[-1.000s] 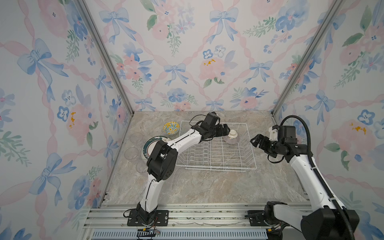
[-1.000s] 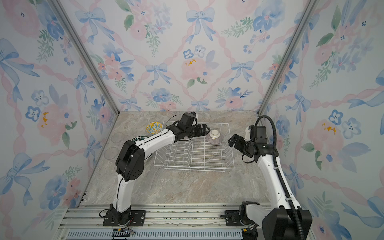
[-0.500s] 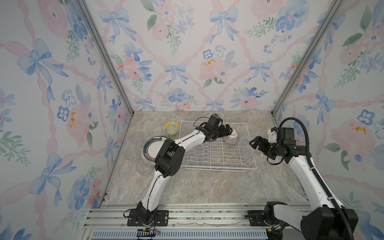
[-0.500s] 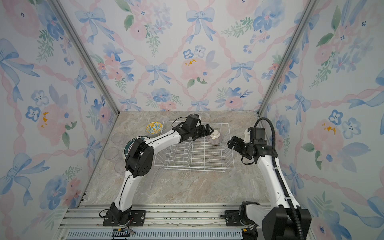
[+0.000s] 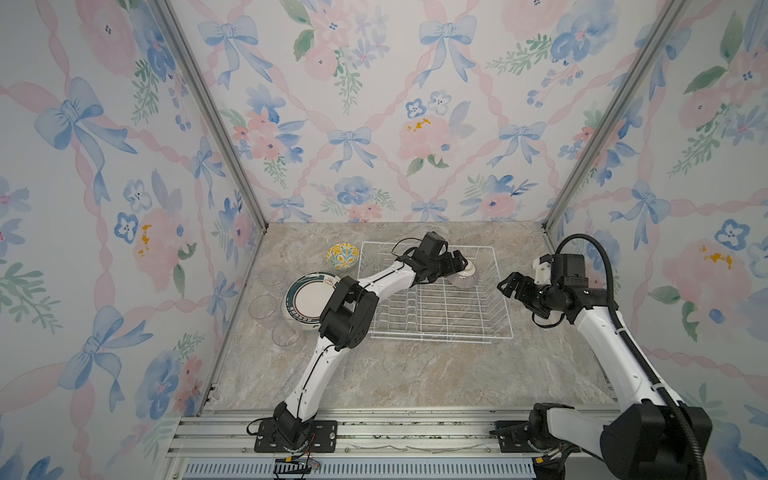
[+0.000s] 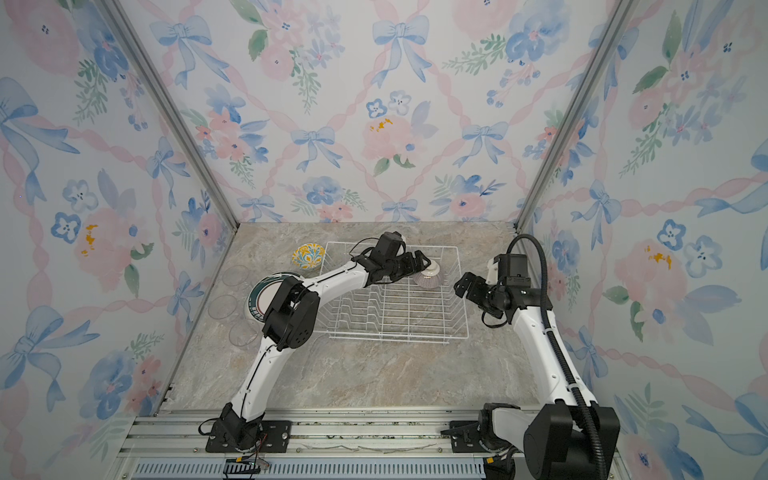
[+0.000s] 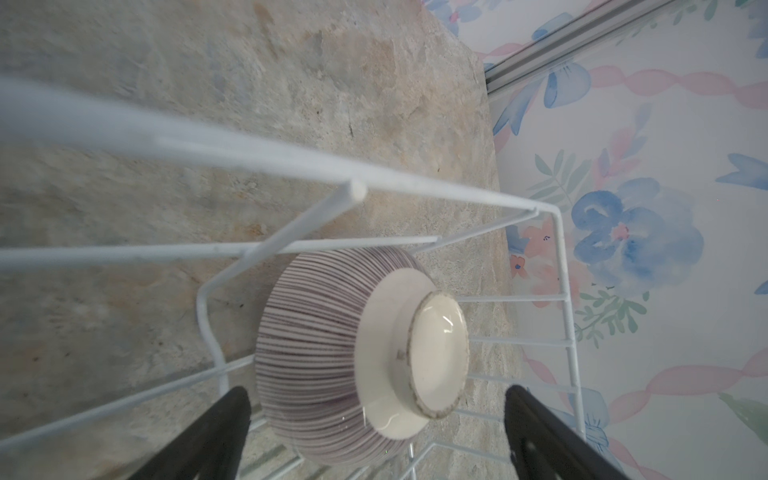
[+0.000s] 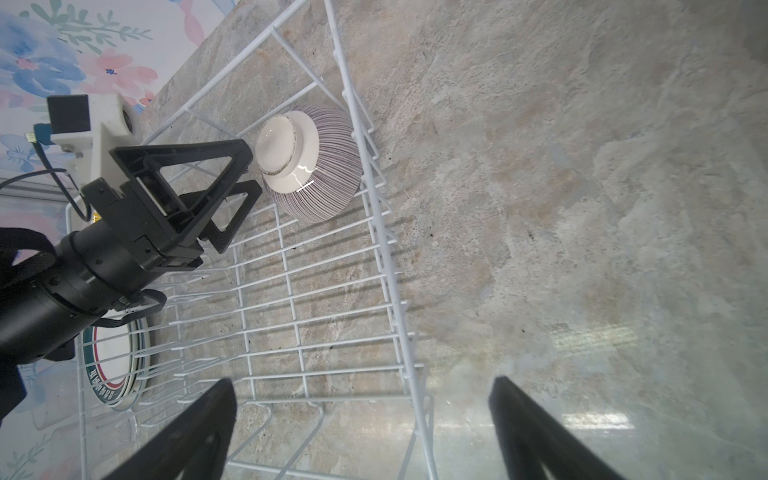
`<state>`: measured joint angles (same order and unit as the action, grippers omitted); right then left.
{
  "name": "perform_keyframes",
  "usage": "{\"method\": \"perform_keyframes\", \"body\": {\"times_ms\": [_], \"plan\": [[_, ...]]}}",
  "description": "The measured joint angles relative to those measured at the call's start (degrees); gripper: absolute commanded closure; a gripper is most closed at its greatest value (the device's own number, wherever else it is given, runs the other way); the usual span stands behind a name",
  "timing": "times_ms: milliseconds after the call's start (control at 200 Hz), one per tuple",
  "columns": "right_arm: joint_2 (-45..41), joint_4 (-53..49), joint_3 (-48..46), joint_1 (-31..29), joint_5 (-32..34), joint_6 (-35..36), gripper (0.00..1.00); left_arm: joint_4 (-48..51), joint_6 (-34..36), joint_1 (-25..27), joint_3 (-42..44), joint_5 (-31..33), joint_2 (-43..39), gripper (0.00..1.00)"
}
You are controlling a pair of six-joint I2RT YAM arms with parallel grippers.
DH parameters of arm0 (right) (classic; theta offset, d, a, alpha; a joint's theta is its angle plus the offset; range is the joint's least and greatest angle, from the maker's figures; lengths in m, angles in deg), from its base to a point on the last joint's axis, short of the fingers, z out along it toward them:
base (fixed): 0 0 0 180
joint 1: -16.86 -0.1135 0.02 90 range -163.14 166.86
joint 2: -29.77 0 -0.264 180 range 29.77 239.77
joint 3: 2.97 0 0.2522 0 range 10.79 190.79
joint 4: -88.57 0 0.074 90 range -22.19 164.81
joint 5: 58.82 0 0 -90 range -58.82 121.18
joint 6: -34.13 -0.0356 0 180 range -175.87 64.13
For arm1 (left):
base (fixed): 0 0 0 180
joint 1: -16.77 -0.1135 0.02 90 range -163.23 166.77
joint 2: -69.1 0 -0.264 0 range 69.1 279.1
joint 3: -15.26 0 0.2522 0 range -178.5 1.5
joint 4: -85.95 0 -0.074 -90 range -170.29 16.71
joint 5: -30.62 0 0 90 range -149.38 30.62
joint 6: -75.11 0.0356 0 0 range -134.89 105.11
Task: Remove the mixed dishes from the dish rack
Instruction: 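Lower the left gripper onto the purple-white striped bowl's rim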
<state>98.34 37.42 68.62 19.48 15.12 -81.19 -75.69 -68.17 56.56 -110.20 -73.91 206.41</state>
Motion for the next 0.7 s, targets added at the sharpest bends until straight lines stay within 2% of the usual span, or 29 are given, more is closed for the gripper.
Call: {"method": "perform_keyframes", "body": {"times_ms": [700], "plan": [[0.3,0.2,0.0,-1.3,2.6,0.0,0.03,-5.8,-4.6,-0.1,-1.5,-3.0,4.0,0.02]]}}
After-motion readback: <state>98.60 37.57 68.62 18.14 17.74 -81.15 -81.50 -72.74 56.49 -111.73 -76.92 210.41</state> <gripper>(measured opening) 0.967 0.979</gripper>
